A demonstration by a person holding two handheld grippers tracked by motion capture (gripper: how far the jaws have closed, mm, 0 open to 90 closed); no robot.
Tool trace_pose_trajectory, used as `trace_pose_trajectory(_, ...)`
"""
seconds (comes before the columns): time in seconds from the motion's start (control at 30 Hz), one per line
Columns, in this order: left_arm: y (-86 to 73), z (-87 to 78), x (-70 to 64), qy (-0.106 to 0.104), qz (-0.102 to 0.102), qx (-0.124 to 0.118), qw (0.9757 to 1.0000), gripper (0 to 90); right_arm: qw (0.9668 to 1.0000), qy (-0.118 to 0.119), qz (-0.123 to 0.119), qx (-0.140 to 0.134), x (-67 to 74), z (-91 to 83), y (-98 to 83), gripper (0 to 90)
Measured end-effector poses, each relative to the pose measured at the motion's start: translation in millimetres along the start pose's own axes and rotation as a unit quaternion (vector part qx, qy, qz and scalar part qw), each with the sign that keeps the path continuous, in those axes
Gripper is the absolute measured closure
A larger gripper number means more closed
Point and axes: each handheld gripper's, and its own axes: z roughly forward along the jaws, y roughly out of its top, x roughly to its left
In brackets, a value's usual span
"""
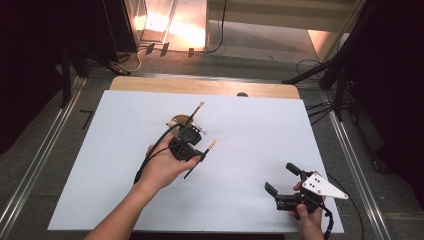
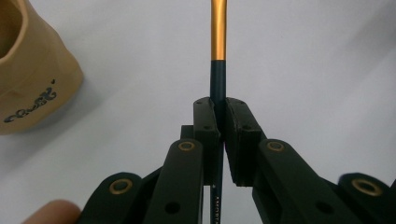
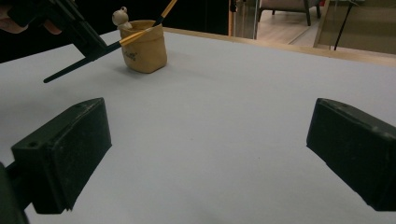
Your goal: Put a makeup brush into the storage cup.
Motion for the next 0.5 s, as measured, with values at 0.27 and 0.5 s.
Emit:
trace_pose_trajectory(0.27,1.0,-9.6,7.2,0.002,-0.007,-0.024,0.9997,84.8,1.0000,-0.001,0.006,-0.001,-0.7,-1.0,-0.2,0.2)
trace_pose_trajectory(0.5,0.3,-20.5,13.9,0.005,-0.016,-0.055,0.9984,84.8,1.0000,-0.002,0.005,-0.002,-2.1,-1.4,-0.4,0.2)
